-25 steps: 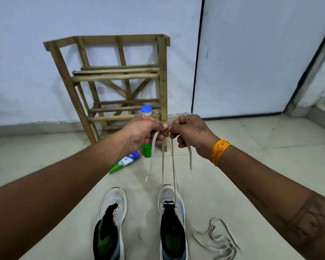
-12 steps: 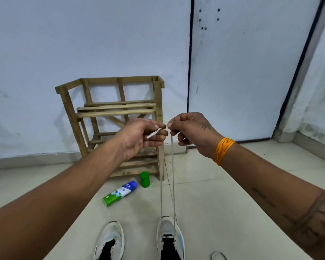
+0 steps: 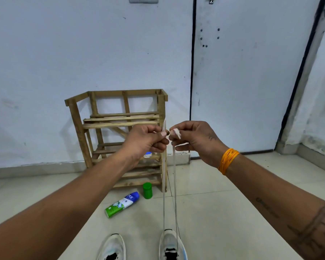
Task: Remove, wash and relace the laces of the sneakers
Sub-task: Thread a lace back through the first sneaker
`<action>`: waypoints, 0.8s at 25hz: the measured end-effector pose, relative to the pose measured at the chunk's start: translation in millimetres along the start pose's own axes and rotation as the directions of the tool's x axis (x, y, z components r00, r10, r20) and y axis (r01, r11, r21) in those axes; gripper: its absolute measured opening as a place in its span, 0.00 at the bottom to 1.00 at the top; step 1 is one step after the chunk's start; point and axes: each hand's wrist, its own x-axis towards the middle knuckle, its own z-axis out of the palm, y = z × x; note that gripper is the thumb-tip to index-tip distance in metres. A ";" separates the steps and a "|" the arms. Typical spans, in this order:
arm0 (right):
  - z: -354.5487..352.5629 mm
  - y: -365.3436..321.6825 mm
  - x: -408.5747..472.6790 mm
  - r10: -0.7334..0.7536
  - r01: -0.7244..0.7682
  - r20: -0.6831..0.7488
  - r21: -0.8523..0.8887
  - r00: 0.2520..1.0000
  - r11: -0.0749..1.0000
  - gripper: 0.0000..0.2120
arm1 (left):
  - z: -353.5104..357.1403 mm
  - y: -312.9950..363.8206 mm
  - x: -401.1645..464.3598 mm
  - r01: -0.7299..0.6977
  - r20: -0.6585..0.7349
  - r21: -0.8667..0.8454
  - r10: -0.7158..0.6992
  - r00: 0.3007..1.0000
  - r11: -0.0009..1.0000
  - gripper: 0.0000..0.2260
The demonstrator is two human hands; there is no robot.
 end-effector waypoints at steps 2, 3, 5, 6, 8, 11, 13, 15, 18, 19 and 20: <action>2.5 0.4 1.9 -0.081 0.073 -0.077 -0.100 0.994 0.992 0.07 | 1.9 -0.7 0.0 -0.078 -0.054 0.073 0.082 0.995 0.994 0.03; 3.3 -0.1 3.7 -0.116 0.098 -0.117 -0.156 0.986 0.983 0.07 | 2.7 -0.4 0.4 -0.104 -0.061 0.091 0.110 0.992 0.990 0.03; 3.7 -1.6 8.0 -0.161 0.125 -0.161 -0.213 0.974 0.969 0.07 | 4.4 1.3 1.4 -0.125 -0.068 0.083 0.131 0.989 0.989 0.03; 3.8 -2.7 10.0 -0.170 0.135 -0.164 -0.205 0.972 0.969 0.06 | 4.9 3.2 1.7 -0.129 -0.078 0.071 0.134 0.988 0.989 0.03; 3.9 -5.0 12.4 -0.173 0.143 -0.166 -0.176 0.971 0.974 0.06 | 6.2 7.5 3.5 -0.142 -0.104 0.059 0.147 0.984 0.988 0.03; 5.0 -7.8 15.6 -0.152 0.129 -0.187 -0.130 0.970 0.983 0.10 | 7.8 14.0 4.9 -0.181 -0.119 0.103 0.192 0.974 0.978 0.04; 4.9 -9.4 17.4 -0.149 0.130 -0.193 -0.105 0.970 0.986 0.12 | 9.6 18.0 4.7 -0.190 -0.132 0.112 0.204 0.970 0.975 0.04; 5.7 -11.4 18.3 -0.151 0.134 -0.187 -0.097 0.971 0.986 0.12 | 10.7 21.6 3.8 -0.201 -0.149 0.138 0.220 0.964 0.970 0.04; 8.2 -14.8 19.0 -0.179 0.157 -0.186 -0.129 0.966 0.979 0.08 | 11.5 25.3 2.5 -0.207 -0.151 0.200 0.239 0.959 0.958 0.03; 8.5 -15.4 19.6 -0.189 0.164 -0.190 -0.139 0.964 0.977 0.07 | 11.8 26.3 2.2 -0.202 -0.151 0.210 0.236 0.960 0.957 0.03; 8.4 -15.9 20.2 -0.194 0.169 -0.191 -0.141 0.962 0.975 0.06 | 12.2 27.2 2.0 -0.196 -0.154 0.218 0.232 0.960 0.956 0.03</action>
